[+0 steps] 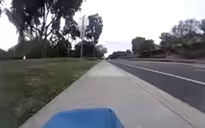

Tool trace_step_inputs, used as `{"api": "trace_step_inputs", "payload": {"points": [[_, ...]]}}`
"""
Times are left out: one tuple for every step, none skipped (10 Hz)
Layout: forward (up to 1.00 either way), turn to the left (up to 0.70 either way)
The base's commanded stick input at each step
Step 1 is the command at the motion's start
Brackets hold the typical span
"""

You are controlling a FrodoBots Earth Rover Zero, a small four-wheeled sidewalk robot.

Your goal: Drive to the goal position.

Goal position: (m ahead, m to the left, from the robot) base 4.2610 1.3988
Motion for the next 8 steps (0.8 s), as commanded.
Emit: {"api": "trace_step_inputs", "payload": {"points": [[1.00,0.27],[1.00,0.27],[1.00,0.07],[1.00,0.00],[1.00,0.00],[1.00,0.00],[1.00,0.00],[1.00,0.00]]}}
